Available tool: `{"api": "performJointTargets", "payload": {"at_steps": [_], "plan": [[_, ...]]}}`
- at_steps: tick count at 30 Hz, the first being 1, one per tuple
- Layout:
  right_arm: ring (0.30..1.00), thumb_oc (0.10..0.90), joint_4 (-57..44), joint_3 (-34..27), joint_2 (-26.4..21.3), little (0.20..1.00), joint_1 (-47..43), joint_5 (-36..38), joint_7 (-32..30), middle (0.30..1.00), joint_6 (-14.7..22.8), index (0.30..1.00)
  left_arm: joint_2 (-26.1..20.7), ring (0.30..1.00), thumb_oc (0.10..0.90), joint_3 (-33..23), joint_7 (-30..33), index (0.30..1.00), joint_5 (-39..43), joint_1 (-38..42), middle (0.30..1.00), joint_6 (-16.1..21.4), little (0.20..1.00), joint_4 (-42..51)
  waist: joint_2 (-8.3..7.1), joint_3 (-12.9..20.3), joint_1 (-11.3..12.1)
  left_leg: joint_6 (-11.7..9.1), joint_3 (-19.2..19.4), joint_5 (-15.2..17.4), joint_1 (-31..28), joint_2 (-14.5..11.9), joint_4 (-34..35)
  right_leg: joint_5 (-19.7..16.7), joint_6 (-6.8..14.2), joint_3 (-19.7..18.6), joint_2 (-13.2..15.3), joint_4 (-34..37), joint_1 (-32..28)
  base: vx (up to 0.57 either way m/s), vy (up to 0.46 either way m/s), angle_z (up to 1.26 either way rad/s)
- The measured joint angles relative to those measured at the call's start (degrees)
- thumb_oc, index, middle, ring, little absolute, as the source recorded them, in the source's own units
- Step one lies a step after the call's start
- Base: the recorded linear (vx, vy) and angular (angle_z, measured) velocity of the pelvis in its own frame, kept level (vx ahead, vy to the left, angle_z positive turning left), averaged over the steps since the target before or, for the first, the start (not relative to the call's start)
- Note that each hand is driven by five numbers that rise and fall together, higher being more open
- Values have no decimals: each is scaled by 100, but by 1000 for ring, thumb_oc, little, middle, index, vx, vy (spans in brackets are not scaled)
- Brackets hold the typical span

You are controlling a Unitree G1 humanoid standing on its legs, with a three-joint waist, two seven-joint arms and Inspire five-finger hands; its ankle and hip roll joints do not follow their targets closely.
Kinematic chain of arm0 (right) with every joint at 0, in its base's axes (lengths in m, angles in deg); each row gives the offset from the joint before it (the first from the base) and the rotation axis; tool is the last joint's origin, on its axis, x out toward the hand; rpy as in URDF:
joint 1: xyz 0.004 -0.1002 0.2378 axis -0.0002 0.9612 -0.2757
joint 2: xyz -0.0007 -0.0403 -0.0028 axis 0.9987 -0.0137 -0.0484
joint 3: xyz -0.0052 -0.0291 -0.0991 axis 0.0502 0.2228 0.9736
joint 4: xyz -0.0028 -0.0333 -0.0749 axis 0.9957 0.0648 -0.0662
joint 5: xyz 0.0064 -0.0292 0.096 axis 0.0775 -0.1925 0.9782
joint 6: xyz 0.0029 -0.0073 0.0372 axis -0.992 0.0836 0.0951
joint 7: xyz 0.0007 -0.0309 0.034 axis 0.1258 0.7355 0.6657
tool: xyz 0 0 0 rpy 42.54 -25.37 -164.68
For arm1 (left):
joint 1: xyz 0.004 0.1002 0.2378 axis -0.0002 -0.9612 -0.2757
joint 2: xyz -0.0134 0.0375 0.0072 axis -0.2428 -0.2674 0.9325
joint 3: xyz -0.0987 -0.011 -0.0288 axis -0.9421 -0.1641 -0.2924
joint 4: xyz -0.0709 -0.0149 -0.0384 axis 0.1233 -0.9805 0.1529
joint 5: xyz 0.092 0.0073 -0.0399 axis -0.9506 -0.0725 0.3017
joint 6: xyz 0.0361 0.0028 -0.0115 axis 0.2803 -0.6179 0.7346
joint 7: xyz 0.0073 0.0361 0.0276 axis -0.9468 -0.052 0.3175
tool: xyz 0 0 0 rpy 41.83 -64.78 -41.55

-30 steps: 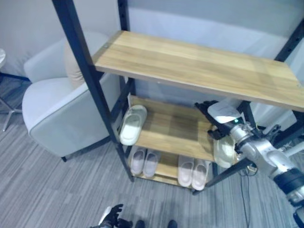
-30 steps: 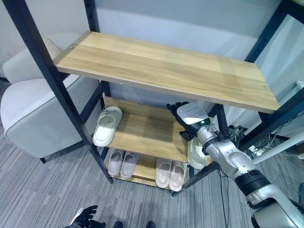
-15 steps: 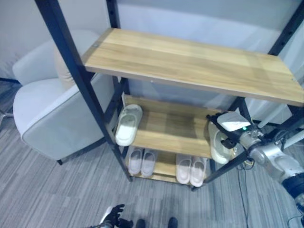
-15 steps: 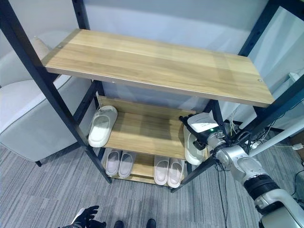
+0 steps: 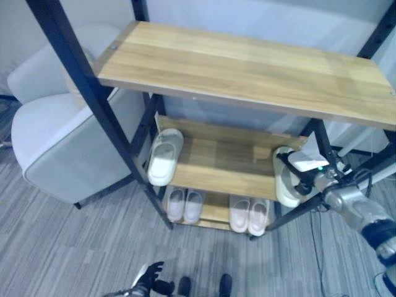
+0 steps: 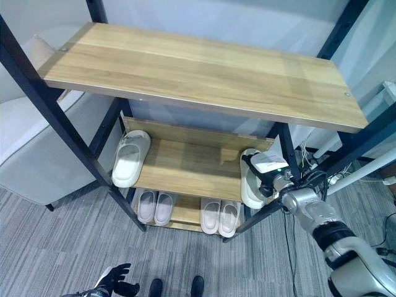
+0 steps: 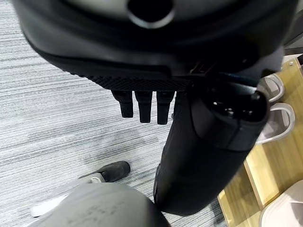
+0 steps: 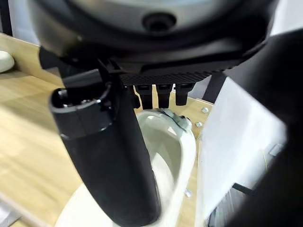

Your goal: Arrange the slippers neatly on the shoe rack.

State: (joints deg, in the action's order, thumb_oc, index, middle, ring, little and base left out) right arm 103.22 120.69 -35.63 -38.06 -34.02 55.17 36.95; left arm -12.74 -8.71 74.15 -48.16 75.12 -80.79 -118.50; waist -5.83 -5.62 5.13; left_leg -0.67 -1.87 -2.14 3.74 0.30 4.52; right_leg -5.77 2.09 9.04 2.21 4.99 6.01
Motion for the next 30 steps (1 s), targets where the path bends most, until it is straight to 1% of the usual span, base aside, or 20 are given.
{"api": "performJointTargets", "payload": {"at_steps": [1, 2, 3, 4, 5, 6, 7, 9, 12, 16, 17, 22, 26, 30], "plan": [[900, 800, 137, 18, 56, 900, -91, 6, -30, 900, 3, 900, -2, 900, 800, 0, 4, 900, 3, 5, 900, 17, 900, 1, -6, -3, 19, -1, -2, -7, 30, 1, -1, -5, 0, 5, 1, 0, 27, -4, 2, 4], [858, 772, 172, 17, 78, 858, -130, 10, -41, 858, 0, 858, -2, 900, 800, 0, 4, 900, 3, 10, 900, 24, 900, 2, -8, -4, 35, -2, -1, -7, 41, 0, -1, -9, 0, 4, 1, -1, 44, 0, 0, 0], [599, 599, 171, 18, 87, 599, -164, 9, -52, 599, 1, 599, 0, 900, 800, 2, 4, 900, 4, 16, 900, 27, 900, 3, -7, -5, 53, -2, -3, -7, 56, 1, -1, -10, 0, 7, 1, -1, 55, 0, 0, 0], [448, 499, 206, 74, 97, 448, -221, 9, -50, 448, -3, 448, -1, 900, 800, 1, 8, 900, 4, 25, 900, 27, 900, 2, -15, -9, 65, -2, -4, -7, 61, 1, -1, -10, 0, 7, 1, -1, 60, 0, 0, 0], [425, 483, 242, 126, 100, 425, -258, 9, -49, 425, -3, 425, -4, 900, 800, 1, 10, 900, 3, 31, 900, 26, 900, 0, -22, -13, 66, -2, -4, -7, 66, 1, -1, -10, 0, 8, 1, -1, 64, 0, 0, 0], [324, 416, 318, 184, 111, 324, -304, 9, -76, 324, -6, 324, -8, 900, 800, -1, 13, 900, 4, 33, 900, 26, 900, -1, -31, -18, 67, -2, -4, -7, 68, 1, -1, -10, 0, 9, 1, -1, 66, 0, 0, 0], [300, 400, 329, 190, 112, 300, -320, 9, -117, 300, -29, 300, -9, 900, 800, 0, 14, 900, 4, 35, 900, 26, 900, -1, -33, -19, 71, -2, -6, -7, 70, 3, -1, -10, 0, 10, 3, 0, 67, 0, 0, 0], [300, 400, 365, 190, 217, 300, -438, 14, -172, 300, -180, 300, -6, 900, 800, 0, 18, 900, 4, 46, 900, 25, 900, 0, -36, -21, 103, -2, -6, -7, 75, 2, -1, -10, 0, 11, 1, 0, 73, 15, -1, 0], [300, 400, 408, 191, 339, 300, -566, 11, -191, 300, -257, 300, -4, 900, 800, 0, 50, 900, 7, 60, 900, 26, 900, 4, -54, -31, 154, -4, -14, -8, 92, 0, -1, -9, 0, 34, -2, -2, 82, 25, -5, 3], [300, 400, 393, 191, 469, 300, -621, 16, -211, 300, -265, 300, -28, 900, 800, -5, 107, 900, 9, 79, 900, 27, 900, 2, -108, -60, 192, -4, -33, -9, 95, 1, -2, -10, 0, 49, 1, -2, 80, 0, 0, 0], [300, 400, 368, 190, 549, 300, -647, 16, -209, 300, -337, 300, -50, 900, 800, -3, 106, 900, 8, 110, 900, 23, 900, -2, -139, -75, 196, -4, -41, -9, 90, 1, -2, -10, 0, 50, 1, -2, 75, 0, 0, 0], [300, 400, 289, 174, 681, 300, -649, 22, -208, 300, -373, 300, -71, 900, 800, -5, 110, 900, 7, 155, 900, 19, 900, -5, -230, -121, 261, -4, -47, -9, 70, 0, -2, -10, -1, 53, -1, -2, 54, 0, 0, 0], [300, 400, 169, 154, 844, 300, -653, 120, -209, 300, -418, 300, -82, 900, 800, -7, 119, 900, 8, 155, 900, 19, 900, -5, -255, -133, 293, -8, -72, -12, 69, -2, -2, -10, -1, 71, -1, -2, 42, -4, 0, 1], [300, 400, 118, 105, 1165, 300, -803, 128, -218, 300, -432, 300, -90, 900, 800, -5, 133, 900, 8, 176, 900, 20, 900, -4, -273, -146, 297, -26, -146, -26, 127, -4, -29, -9, 0, 141, -3, -1, 59, -7, -1, 10]]}}
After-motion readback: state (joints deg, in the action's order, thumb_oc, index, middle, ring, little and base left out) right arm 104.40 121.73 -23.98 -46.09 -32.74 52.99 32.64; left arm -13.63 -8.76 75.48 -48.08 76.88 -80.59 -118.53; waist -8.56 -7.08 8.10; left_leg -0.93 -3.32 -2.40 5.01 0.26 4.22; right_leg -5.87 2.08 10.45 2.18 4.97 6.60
